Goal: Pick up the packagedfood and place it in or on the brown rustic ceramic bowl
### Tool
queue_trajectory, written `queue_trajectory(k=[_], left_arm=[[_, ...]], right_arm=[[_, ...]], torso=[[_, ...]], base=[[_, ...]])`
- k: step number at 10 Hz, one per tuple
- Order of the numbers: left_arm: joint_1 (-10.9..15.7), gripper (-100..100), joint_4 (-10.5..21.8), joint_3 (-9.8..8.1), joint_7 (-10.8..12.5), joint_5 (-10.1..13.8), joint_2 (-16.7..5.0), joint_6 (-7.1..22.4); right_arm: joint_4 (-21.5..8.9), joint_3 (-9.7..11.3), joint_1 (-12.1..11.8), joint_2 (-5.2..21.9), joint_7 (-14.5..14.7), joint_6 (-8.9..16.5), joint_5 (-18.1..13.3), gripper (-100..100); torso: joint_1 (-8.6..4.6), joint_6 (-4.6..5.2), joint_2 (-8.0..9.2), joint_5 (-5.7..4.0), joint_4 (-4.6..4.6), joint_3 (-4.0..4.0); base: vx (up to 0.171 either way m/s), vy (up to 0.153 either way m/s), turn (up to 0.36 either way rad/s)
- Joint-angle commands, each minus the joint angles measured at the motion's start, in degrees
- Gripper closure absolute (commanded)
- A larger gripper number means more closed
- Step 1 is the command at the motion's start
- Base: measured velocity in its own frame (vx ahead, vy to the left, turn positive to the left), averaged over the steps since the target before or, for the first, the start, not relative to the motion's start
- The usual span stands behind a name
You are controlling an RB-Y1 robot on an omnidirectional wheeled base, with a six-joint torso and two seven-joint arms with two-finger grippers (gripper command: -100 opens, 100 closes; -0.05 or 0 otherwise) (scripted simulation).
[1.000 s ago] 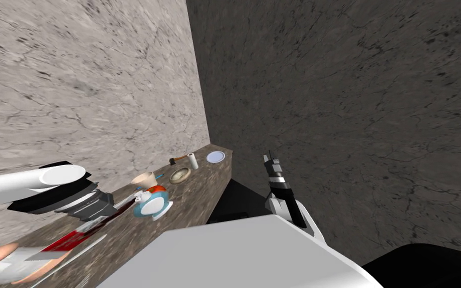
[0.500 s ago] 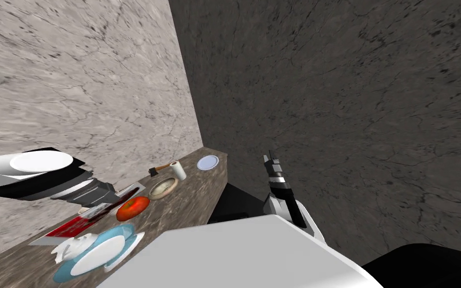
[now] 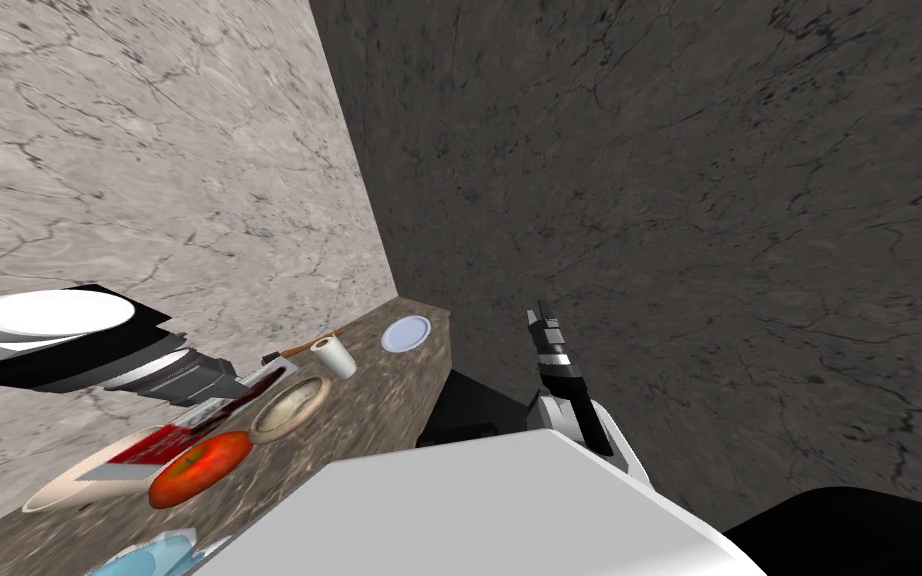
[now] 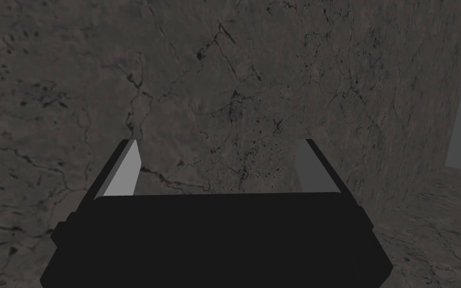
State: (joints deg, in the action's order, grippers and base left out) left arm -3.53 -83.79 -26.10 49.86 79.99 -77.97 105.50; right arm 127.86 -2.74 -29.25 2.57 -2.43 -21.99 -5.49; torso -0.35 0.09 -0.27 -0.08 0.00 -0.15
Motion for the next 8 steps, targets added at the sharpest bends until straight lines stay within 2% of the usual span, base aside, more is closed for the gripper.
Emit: queue_trajectory(k=[1, 5, 6, 7, 8], left_arm=[[0.0, -100, 0.0, 0.0, 0.0, 0.0, 0.0, 0.0], [0.02, -100, 0.01, 0.01, -0.02, -0.01, -0.01, -0.03], [0.02, 0, 0.01, 0.01, -0.02, -0.01, -0.01, -0.03], [-0.07, -100, -1.37, -0.91, 1.71, 2.24, -1.73, 1.26], [-0.1, -100, -1.84, -1.22, 2.29, 2.99, -2.3, 1.69]], right_arm=[[0.0, 0.0, 0.0, 0.0, 0.0, 0.0, 0.0, 0], [0.0, 0.0, 0.01, 0.0, 0.0, 0.0, 0.0, 0], [0.0, 0.0, 0.01, 0.0, 0.0, 0.0, 0.0, 0], [0.0, 0.0, 0.01, 0.0, 0.0, 0.0, 0.0, 0], [0.0, -0.01, 0.0, 0.01, 0.0, 0.0, 0.0, 0]], torso=[[0.0, 0.0, 0.0, 0.0, 0.0, 0.0], [0.12, -0.03, 0.32, 0.04, 0.09, 0.2], [0.12, -0.03, 0.33, 0.04, 0.09, 0.2], [0.13, -0.03, 0.33, 0.04, 0.09, 0.2], [0.2, -0.04, 0.3, 0.03, 0.09, 0.19]], base=[[0.011, -0.004, -0.002], [0.001, -0.001, 0.0], [0.0, 0.0, 0.0], [0.013, 0.029, 0.071], [0.028, 0.043, 0.042]])
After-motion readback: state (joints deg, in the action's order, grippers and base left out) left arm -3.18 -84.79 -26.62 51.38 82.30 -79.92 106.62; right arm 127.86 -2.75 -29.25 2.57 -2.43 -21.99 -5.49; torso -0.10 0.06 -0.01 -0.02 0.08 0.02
